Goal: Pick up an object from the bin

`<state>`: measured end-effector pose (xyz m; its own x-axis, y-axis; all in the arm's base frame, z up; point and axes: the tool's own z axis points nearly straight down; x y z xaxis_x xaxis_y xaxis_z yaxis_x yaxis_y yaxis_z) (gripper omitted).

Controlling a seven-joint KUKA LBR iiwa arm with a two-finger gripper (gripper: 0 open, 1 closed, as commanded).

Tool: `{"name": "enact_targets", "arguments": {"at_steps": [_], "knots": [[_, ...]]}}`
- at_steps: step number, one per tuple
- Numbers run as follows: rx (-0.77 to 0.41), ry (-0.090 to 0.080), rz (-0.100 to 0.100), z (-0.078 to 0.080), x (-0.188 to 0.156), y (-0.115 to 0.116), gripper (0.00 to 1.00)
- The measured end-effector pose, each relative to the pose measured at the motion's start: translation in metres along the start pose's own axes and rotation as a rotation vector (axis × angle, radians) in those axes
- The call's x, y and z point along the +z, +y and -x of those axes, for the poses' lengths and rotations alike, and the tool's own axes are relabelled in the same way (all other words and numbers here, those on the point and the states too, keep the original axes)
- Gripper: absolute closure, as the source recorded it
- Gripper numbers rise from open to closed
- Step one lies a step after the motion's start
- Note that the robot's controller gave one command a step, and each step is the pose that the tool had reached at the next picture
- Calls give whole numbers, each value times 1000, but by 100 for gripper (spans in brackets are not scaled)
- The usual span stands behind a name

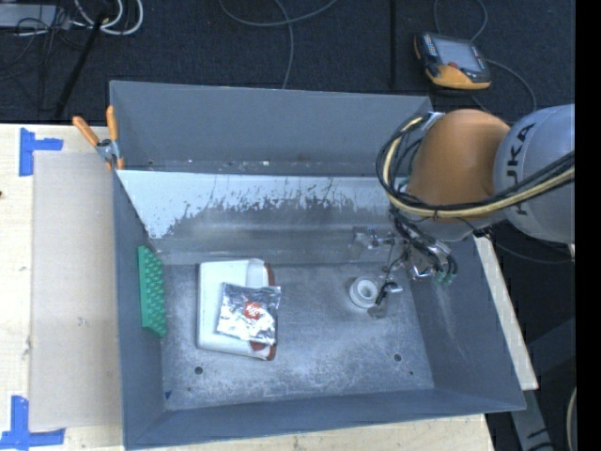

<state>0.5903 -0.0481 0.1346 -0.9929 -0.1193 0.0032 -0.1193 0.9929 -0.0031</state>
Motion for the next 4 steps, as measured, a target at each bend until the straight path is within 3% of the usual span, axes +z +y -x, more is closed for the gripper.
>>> {"name": "enact_targets", "arguments": {"at_steps": [1,2,3,4], "knots": [[-90,2,4,14,69,-25,0],[-342,-4,4,12,50,-4,0],[-629,-5,3,26,65,-2,0],[-826,-5,1,18,65,-64,0]]}}
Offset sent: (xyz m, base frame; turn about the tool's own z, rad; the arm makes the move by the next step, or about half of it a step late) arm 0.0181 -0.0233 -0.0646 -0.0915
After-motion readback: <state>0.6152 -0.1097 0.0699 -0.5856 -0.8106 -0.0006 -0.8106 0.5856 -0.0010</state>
